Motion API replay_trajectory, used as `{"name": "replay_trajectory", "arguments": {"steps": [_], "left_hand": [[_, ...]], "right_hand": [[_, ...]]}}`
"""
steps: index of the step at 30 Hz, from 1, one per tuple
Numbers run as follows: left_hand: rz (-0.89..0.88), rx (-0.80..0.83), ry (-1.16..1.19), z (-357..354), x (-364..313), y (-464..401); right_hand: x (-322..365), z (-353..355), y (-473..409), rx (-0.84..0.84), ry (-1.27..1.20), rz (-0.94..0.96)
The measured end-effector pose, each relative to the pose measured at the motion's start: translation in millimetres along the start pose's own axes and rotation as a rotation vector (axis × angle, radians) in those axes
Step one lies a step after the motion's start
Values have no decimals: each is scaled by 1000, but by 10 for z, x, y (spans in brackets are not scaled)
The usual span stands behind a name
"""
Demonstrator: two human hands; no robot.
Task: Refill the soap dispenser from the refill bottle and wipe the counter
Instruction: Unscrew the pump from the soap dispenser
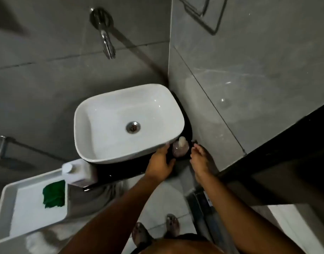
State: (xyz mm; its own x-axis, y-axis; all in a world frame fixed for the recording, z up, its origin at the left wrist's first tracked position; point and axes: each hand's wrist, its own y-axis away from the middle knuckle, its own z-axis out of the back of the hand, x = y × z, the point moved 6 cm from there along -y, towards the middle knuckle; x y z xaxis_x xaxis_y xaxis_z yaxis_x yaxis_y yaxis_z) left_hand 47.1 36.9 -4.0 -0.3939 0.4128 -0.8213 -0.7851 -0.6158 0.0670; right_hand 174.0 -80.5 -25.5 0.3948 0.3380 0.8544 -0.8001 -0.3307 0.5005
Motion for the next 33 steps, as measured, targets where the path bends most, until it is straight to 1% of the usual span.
{"name": "replay_trajectory", "arguments": {"steps": [3, 8, 12, 17, 20, 22, 25, 27, 31, 33], "left_hand": [[31, 35, -17, -128, -47, -169], [104, -8, -28, -236, -91, -273], [139, -21, -92, -309, -44, -296], [158, -103, -48, -378, -6, -222], [147, -88, -12, -394, -1, -206], [124, -52, 0, -348, 10, -184], [47, -2, -2, -172, -20, -140], [-13, 17, 28, -17, -74, -89], [-153, 38, 51, 258, -283, 100], [-173, 47, 44, 360, -373, 175]], "right_hand": [[-29, -31, -94, 68, 38, -25], [-74, -25, -163, 132, 92, -10], [-152, 4, -238, 134, 20, -24], [-281, 42, -277, 162, -46, -59], [-316, 84, -242, 195, -37, -57], [-298, 125, -211, 205, 1, -17], [-184, 208, -132, 264, 94, 113], [-92, 237, -92, 345, 189, 203], [16, 126, 26, 581, 350, 291], [125, 41, 88, 623, 409, 358]]}}
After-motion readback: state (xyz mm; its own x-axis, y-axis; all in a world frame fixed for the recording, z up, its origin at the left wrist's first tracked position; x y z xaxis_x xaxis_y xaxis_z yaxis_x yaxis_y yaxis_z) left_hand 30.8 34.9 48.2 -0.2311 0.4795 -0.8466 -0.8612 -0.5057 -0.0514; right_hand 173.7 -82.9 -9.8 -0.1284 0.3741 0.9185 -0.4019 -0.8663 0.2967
